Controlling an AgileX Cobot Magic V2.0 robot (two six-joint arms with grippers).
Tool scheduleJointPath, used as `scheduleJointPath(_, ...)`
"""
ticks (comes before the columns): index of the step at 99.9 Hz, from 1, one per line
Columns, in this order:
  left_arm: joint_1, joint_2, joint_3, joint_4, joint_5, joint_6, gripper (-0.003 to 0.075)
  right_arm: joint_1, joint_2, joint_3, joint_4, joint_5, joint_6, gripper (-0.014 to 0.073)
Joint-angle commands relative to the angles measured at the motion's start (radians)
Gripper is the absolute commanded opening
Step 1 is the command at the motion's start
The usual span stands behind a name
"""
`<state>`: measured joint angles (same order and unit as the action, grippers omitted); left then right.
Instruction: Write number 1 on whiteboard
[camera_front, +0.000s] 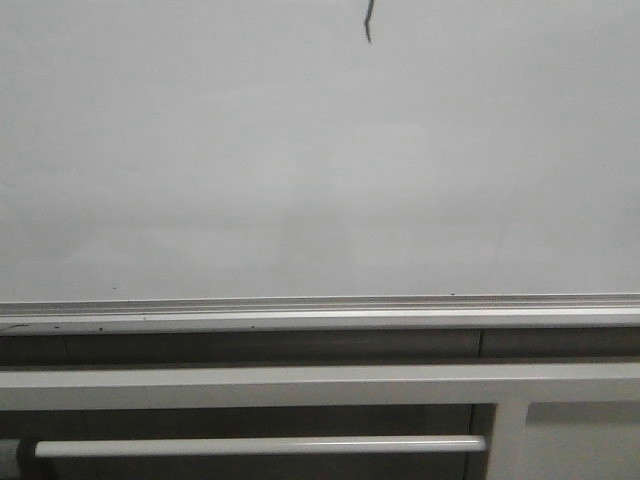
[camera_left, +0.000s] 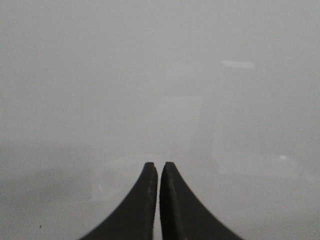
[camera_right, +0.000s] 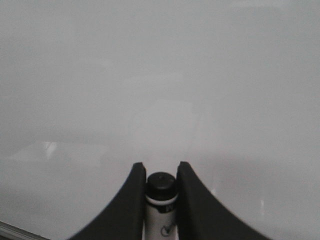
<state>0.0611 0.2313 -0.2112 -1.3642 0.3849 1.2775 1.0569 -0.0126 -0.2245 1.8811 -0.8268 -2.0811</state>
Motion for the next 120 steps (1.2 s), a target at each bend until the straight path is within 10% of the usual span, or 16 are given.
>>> scheduleJointPath(1, 0.003, 0.006, -0.027, -0.041, -0.029, -0.002, -0.0020, -0.019, -0.013, -0.021, -0.017, -0.017, 0.006, -0.0041)
scheduleJointPath(61, 0.003, 0.006, -0.027, -0.043, -0.031, -0.002, -0.0020, -0.038, -0.013, -0.021, -0.017, -0.003, 0.036, -0.0043)
scheduleJointPath(120, 0.003, 0.123, -0.186, -0.157, 0.536, 0.004, -0.0020, -0.038, 0.420, -0.189, -0.017, 0.764, 0.048, -0.0043)
